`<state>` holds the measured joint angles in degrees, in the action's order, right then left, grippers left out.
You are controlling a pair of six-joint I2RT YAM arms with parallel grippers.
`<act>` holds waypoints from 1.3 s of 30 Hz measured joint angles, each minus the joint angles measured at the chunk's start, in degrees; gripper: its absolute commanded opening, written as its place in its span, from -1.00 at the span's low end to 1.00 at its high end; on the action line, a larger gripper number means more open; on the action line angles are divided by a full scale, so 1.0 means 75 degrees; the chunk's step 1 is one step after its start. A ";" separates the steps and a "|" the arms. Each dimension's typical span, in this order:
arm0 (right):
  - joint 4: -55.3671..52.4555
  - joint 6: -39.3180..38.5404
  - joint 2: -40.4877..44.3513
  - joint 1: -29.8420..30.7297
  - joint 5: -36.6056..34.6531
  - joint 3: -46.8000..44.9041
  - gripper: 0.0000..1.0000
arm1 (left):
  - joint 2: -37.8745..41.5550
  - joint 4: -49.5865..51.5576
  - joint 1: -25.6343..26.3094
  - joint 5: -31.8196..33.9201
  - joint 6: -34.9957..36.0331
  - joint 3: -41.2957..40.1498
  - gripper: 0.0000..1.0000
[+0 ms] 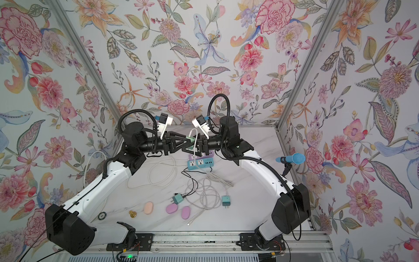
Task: Charge the bluetooth headset
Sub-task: Pick up the plug from the center of the board.
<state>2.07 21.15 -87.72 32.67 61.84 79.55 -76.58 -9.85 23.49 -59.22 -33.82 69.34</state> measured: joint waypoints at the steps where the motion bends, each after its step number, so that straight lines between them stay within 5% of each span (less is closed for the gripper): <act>1: -0.0061 0.0012 0.0090 -0.0041 -0.0236 -0.0143 0.53 | 0.0044 0.0201 0.0000 0.0268 0.0239 0.0035 -1.00; 7: -0.1311 -0.0146 0.1489 -0.0589 -0.2908 -0.1265 0.50 | 0.0542 0.1032 0.0000 0.2328 0.1483 0.0047 -1.00; 11: -0.2267 -0.0347 0.2681 -0.0857 -0.5412 -0.1539 0.12 | 0.0880 0.1122 0.0032 0.3570 0.2197 0.0038 -1.00; 13: -0.2582 -0.0452 0.3060 -0.0583 -0.6429 -0.1428 -0.05 | 0.1011 0.1107 0.0085 0.4033 0.2524 0.0000 -1.00; 16: -0.2990 -0.0597 0.3089 0.0391 -0.7434 -0.0656 -0.03 | 0.1160 0.1087 0.0338 0.4663 0.3057 -0.0131 -1.00; 20: -0.3051 -0.0592 0.2498 0.1445 -0.7746 0.0793 0.13 | 0.1349 0.1014 0.0807 0.5324 0.3783 -0.0455 -1.00; 25: -0.3057 -0.0510 0.1448 0.1737 -0.7577 0.1961 0.21 | 0.1629 0.0883 0.1230 0.5735 0.4616 -0.0804 -1.00; 39: -0.3398 0.0160 0.0481 0.1789 -0.6612 0.2238 0.31 | 0.2296 0.0152 0.1422 0.5633 0.5473 -0.1571 -1.00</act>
<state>-23.42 22.35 -84.12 46.09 12.25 96.33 -59.35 -8.71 34.15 -16.97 7.22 57.56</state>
